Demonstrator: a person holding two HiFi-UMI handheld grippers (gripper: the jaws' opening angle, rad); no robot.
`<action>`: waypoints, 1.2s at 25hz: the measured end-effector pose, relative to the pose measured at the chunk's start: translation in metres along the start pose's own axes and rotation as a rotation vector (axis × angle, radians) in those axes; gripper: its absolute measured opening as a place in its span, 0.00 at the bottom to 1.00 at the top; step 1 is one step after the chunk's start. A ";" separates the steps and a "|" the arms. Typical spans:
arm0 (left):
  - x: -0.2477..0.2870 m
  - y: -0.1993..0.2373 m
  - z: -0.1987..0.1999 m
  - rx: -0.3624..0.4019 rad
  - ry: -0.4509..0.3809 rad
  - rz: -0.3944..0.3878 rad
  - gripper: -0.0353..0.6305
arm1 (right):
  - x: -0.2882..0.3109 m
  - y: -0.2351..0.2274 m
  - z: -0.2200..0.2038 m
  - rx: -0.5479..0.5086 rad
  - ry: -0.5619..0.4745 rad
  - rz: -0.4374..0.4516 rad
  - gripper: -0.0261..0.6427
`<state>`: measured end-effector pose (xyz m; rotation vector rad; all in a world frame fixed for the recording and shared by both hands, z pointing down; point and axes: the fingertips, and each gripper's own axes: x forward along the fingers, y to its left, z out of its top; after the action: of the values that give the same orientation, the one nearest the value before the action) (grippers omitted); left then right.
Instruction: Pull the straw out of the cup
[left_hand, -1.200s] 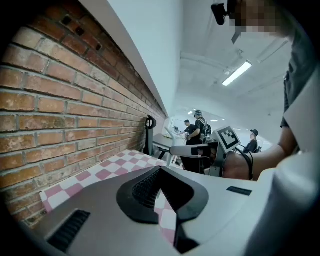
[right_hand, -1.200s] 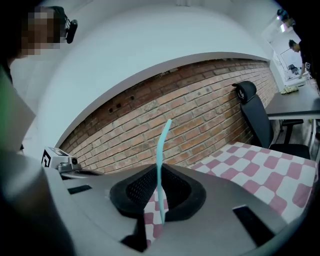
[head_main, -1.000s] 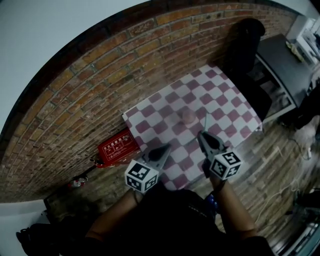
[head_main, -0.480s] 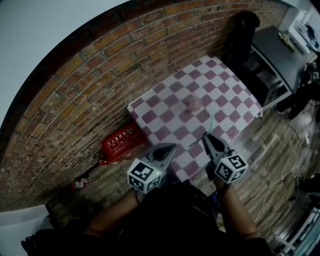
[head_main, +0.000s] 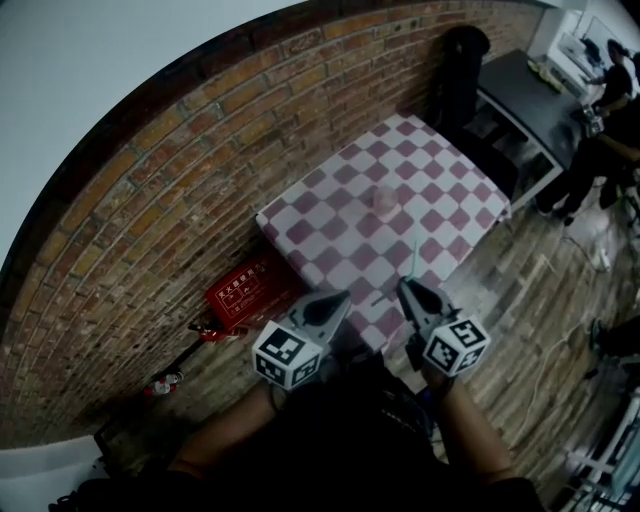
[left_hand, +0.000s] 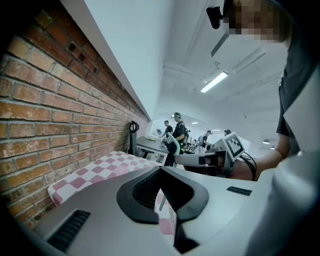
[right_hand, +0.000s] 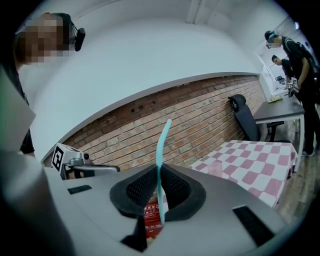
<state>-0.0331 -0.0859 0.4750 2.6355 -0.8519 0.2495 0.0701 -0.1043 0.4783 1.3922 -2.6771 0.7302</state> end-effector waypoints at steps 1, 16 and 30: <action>-0.003 -0.004 -0.002 0.001 0.000 -0.008 0.06 | -0.004 0.005 -0.003 -0.001 -0.002 -0.002 0.09; -0.001 -0.063 -0.028 -0.038 0.012 -0.038 0.06 | -0.065 0.037 -0.031 -0.028 0.031 0.027 0.09; 0.036 -0.172 -0.071 -0.077 0.033 0.013 0.06 | -0.166 0.023 -0.068 -0.031 0.081 0.131 0.09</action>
<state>0.0938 0.0523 0.5019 2.5486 -0.8504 0.2577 0.1387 0.0622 0.4894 1.1627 -2.7243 0.7343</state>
